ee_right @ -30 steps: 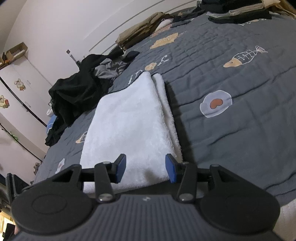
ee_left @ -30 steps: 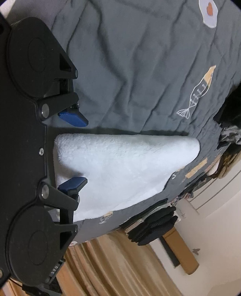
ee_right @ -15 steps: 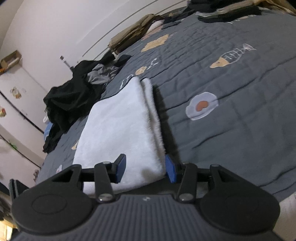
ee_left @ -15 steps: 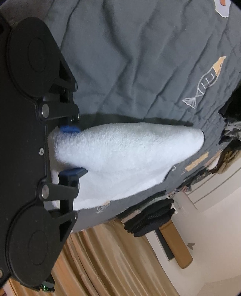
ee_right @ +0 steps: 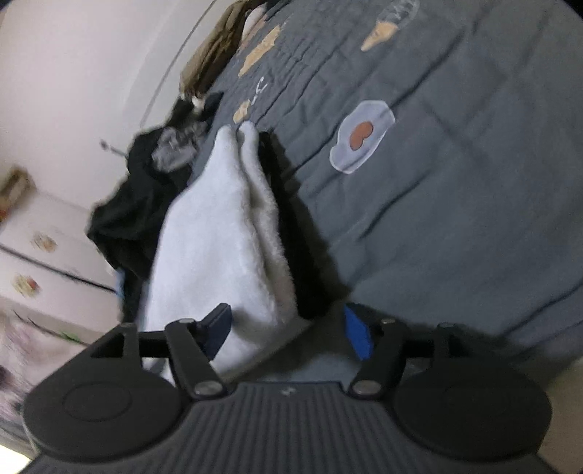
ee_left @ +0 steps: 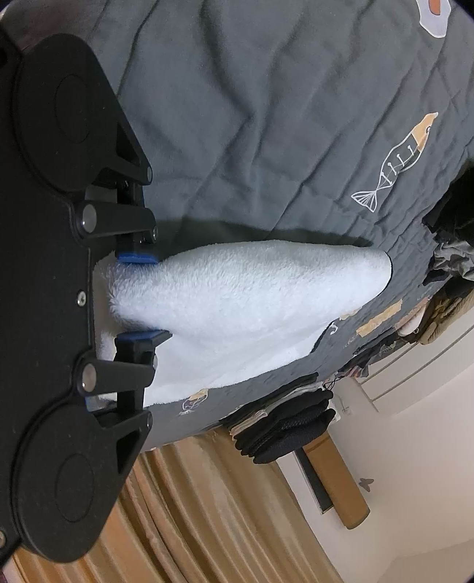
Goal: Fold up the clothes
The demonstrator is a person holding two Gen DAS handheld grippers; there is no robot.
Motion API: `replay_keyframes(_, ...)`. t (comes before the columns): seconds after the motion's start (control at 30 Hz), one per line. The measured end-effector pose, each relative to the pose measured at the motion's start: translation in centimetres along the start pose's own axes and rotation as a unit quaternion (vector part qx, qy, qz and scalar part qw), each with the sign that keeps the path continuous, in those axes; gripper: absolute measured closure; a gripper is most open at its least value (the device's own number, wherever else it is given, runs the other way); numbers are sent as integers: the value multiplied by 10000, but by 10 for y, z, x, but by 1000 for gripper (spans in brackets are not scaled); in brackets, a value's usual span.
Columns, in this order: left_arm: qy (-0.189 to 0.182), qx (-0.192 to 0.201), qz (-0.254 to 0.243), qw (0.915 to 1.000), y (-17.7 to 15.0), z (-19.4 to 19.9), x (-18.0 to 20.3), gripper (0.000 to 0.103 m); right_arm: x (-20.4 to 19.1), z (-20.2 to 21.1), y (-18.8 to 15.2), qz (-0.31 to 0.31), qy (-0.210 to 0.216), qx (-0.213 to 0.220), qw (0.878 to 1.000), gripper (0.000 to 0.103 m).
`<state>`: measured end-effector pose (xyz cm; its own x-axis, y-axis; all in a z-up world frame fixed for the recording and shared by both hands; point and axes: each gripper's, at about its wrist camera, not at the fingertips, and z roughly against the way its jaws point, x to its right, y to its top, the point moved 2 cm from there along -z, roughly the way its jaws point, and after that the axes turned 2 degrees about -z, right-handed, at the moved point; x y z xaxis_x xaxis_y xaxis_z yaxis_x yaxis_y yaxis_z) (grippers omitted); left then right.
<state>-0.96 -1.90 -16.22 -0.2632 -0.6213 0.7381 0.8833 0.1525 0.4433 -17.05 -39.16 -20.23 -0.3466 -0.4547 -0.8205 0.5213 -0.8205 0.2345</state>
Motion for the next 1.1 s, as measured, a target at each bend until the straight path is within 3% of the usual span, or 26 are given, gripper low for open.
replay_keyframes(0.33,-28,11,23,10000,3,-1,-1,70,-3,-36,1,-244,595,-369,9973,33)
replay_keyframes(0.37,-25,6,31,10000,4,-1,-2,70,-5,-39,-1,-203,594,-405,9972,37)
replay_keyframes(0.4,-11,2,41,10000,4,-1,-3,70,-8,-42,-2,-161,594,-442,9971,50)
replay_keyframes(0.47,-11,8,53,10000,4,-1,-3,70,-11,-45,-4,-146,616,-463,9969,65)
replay_keyframes(0.63,-86,55,-10,9999,7,8,-1,73,-31,-31,-10,-79,584,-352,9976,73)
replay_keyframes(0.77,-84,35,-104,9999,12,27,4,74,-50,-17,-25,7,509,-462,9976,74)
replay_keyframes(0.9,1,-222,-433,9988,4,45,13,74,-58,-4,-41,98,326,-650,9973,74)
replay_keyframes(1.0,130,-572,-578,9966,-9,45,10,74,-52,-1,-51,173,-60,-783,9968,70)
replay_keyframes(1.03,234,-716,-600,9954,-13,41,8,74,-49,-2,-55,328,-330,-773,9959,63)
replay_keyframes(1.1,551,-965,-683,9915,-21,34,3,62,-47,-5,-65,825,-859,-691,9905,52)
